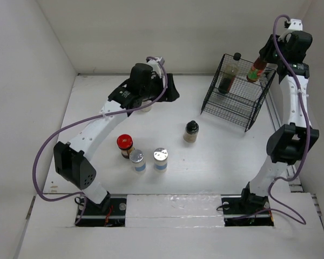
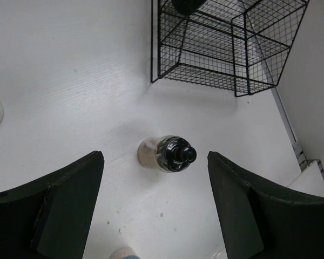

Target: Organize the condiment bottles

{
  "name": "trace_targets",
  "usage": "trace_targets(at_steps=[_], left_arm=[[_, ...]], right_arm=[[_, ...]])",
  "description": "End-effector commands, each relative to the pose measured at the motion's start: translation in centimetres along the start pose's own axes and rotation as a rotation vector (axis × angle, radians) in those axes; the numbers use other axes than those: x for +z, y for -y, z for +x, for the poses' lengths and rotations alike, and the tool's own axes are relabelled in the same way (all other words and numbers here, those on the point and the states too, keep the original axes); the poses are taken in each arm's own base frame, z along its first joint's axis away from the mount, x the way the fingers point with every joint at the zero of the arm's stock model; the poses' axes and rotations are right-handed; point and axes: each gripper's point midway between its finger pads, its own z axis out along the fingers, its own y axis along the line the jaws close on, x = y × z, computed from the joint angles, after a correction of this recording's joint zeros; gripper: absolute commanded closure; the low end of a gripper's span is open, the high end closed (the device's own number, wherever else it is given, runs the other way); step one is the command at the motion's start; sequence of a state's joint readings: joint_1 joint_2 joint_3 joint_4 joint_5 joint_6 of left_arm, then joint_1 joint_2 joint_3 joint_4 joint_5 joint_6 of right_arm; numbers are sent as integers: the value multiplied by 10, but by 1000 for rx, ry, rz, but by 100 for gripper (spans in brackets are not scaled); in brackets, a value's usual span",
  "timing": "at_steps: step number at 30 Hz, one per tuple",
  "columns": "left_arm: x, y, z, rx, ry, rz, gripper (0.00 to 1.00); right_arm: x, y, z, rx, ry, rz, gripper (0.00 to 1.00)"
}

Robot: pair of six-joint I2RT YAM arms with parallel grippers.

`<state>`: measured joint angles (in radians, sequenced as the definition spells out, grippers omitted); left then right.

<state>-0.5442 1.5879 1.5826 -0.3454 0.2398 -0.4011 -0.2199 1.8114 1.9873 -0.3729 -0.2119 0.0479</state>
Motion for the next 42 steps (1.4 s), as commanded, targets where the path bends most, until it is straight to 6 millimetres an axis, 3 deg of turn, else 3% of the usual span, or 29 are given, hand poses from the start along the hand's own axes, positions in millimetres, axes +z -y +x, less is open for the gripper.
trace_targets(at_steps=[1,4,9,14,15,17,18,21,25,30,32,36,42], left_arm=[[-16,28,-29,119,104,11,26],[-15,41,-21,143,92,32,26],[-12,37,-6,121,70,43,26],[-17,34,-10,102,94,17,26],[-17,35,-13,103,103,21,26],[-16,31,-10,102,99,8,26],[-16,31,-10,102,99,8,26],[-16,32,-10,93,99,9,26],[-16,32,-10,83,99,9,26],[-16,33,-10,74,99,10,26],[-14,31,-6,73,90,5,26],[-14,31,-6,73,90,5,26],[-18,24,-13,66,108,-6,26]], right_arm=[[-17,-5,-88,-42,240,-15,97],[-9,-3,-87,-41,239,-15,97],[-1,3,-88,-43,260,3,97],[21,-7,-59,-71,207,0,97],[30,-12,-36,-76,163,-10,97],[35,-15,-24,-76,154,-11,97],[40,-12,-6,-70,121,-9,97],[43,-16,3,-69,106,-8,97],[55,-15,41,-59,30,-4,97],[60,-14,68,-56,-19,30,83],[58,-11,78,-53,-41,42,69],[56,-9,84,-52,-52,55,46],[49,-10,82,-52,-60,56,27]])
